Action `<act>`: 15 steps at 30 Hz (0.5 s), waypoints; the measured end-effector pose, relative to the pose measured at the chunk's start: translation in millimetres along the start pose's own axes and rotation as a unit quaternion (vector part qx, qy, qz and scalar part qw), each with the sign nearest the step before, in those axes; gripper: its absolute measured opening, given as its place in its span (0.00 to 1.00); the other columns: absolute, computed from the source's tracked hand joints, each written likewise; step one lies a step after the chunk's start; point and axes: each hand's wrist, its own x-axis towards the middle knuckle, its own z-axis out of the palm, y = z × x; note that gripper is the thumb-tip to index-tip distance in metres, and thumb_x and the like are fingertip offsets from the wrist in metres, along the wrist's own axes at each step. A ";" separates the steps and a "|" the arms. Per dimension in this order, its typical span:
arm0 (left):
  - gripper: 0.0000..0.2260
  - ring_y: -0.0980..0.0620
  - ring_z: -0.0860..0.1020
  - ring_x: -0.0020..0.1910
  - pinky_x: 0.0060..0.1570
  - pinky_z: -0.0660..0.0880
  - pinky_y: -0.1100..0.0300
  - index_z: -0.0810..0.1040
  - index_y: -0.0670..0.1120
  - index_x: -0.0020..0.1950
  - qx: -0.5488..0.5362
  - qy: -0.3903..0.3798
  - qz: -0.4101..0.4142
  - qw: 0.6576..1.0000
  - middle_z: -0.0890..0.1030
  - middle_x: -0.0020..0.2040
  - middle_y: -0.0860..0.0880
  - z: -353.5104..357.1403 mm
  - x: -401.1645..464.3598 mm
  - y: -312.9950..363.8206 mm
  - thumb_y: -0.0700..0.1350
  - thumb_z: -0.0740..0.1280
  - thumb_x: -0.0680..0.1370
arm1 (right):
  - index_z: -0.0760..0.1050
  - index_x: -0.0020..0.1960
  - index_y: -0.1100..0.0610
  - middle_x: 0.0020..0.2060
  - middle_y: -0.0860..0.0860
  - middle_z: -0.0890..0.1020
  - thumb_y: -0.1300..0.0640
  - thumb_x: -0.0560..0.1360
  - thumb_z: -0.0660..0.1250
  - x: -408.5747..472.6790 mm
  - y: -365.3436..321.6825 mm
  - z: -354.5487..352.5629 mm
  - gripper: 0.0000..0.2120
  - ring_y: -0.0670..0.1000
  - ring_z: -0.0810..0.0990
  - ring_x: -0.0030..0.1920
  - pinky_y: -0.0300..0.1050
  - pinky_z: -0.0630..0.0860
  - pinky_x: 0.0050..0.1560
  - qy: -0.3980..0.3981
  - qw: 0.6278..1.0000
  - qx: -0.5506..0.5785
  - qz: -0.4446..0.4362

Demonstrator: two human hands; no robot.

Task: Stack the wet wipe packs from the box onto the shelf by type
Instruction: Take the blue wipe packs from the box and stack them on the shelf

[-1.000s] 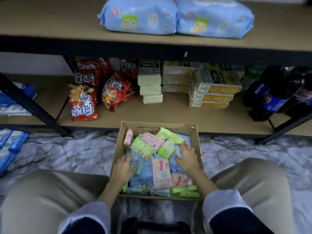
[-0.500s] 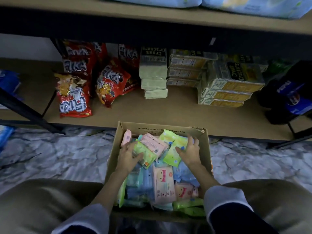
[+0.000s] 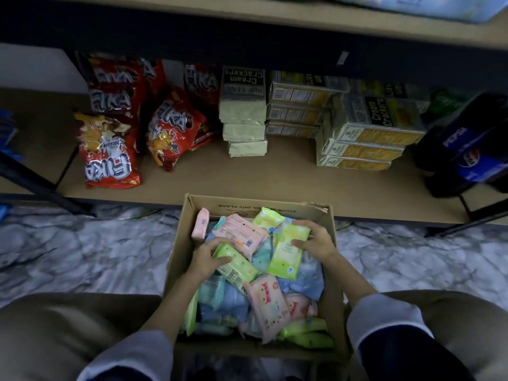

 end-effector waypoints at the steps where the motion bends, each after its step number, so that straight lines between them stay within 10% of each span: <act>1: 0.16 0.49 0.76 0.52 0.46 0.71 0.72 0.76 0.51 0.48 -0.014 -0.001 0.016 1.000 0.78 0.50 0.48 -1.1 -3.6 7.1 0.32 0.72 0.69 | 0.75 0.59 0.60 0.50 0.55 0.78 0.69 0.68 0.73 -2.7 0.3 -4.7 0.21 0.55 0.78 0.50 0.52 0.76 0.54 -0.014 1.000 0.004 -0.010; 5: 0.16 0.52 0.76 0.50 0.45 0.71 0.73 0.75 0.54 0.45 -0.036 0.014 0.074 0.997 0.78 0.48 0.51 -11.8 -20.0 26.3 0.33 0.73 0.69 | 0.73 0.57 0.59 0.32 0.49 0.79 0.73 0.70 0.68 -20.2 -3.2 -17.8 0.18 0.42 0.77 0.32 0.38 0.77 0.37 -0.072 0.997 0.029 -0.019; 8: 0.19 0.56 0.75 0.47 0.47 0.72 0.65 0.77 0.60 0.42 -0.026 -0.012 0.051 0.998 0.77 0.48 0.54 -16.9 -38.5 33.5 0.35 0.74 0.69 | 0.74 0.58 0.62 0.39 0.51 0.75 0.74 0.71 0.67 -36.3 -6.4 -15.1 0.18 0.38 0.74 0.29 0.30 0.72 0.32 -0.123 0.992 0.019 -0.017; 13: 0.04 0.51 0.80 0.40 0.36 0.78 0.60 0.78 0.47 0.48 -0.051 -0.253 -0.161 0.953 0.79 0.43 0.51 -19.2 -69.0 41.0 0.43 0.70 0.74 | 0.74 0.62 0.60 0.54 0.58 0.77 0.64 0.73 0.69 -52.9 -4.8 6.3 0.17 0.57 0.76 0.60 0.48 0.71 0.62 -0.289 0.949 -0.127 0.007; 15: 0.04 0.51 0.80 0.38 0.36 0.76 0.61 0.79 0.46 0.43 -0.076 -0.188 -0.172 0.964 0.79 0.39 0.50 -16.2 -64.6 34.3 0.45 0.69 0.75 | 0.73 0.65 0.61 0.60 0.58 0.75 0.62 0.75 0.68 -49.3 -5.3 9.5 0.19 0.60 0.72 0.64 0.50 0.68 0.64 -0.229 0.962 -0.147 -0.012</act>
